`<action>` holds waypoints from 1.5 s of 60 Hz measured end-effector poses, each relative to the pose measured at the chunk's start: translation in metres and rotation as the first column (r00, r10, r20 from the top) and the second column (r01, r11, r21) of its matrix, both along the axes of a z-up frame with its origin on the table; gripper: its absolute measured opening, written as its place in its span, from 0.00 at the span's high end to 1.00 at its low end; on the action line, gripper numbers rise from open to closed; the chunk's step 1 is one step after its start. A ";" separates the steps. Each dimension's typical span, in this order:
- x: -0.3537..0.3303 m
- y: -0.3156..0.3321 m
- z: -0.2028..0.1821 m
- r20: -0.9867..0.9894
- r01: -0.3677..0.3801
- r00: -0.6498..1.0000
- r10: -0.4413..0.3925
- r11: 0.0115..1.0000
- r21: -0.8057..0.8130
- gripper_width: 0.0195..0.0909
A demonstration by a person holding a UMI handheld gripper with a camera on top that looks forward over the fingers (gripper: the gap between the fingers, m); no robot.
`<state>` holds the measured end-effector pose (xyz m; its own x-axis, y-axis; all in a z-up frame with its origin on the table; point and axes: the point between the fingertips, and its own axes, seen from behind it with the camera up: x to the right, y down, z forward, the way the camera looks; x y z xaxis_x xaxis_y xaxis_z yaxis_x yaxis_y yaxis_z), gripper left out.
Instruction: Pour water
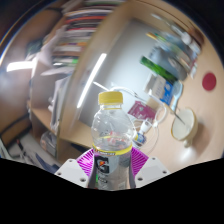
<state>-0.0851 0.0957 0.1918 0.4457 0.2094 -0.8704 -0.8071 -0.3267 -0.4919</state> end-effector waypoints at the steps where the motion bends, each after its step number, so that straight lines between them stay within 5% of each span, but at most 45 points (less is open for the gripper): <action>1: 0.000 0.003 -0.003 -0.051 -0.011 0.999 0.010 0.999 -0.033 0.62; 17: 0.026 0.039 -0.013 -0.556 -0.078 0.826 -0.089 0.960 -0.268 0.62; 26: 0.022 0.044 -0.006 -0.770 -0.213 0.629 -0.110 0.928 -0.306 0.61; 32: 0.018 0.047 -0.003 -0.836 -0.283 0.537 -0.113 0.910 -0.304 0.61; 41: 0.026 0.050 -0.020 -0.854 -0.281 0.482 -0.196 0.888 -0.362 0.61; 57: 0.013 0.042 -0.031 -0.843 -0.313 0.506 -0.184 0.871 -0.378 0.60; 68: 0.009 0.029 -0.013 -0.598 -0.200 0.801 -0.026 0.930 -0.308 0.61; 79: 0.040 0.011 0.099 -0.157 -0.160 0.974 0.165 0.986 0.046 0.60; 83: 0.071 0.011 0.146 0.046 -0.064 0.997 0.056 0.980 0.190 0.60; 90: 0.157 0.013 0.190 0.393 0.079 0.881 -0.264 0.900 0.428 0.60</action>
<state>0.0715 0.1086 0.3813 0.8153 0.3723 -0.4434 -0.5070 0.0891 -0.8573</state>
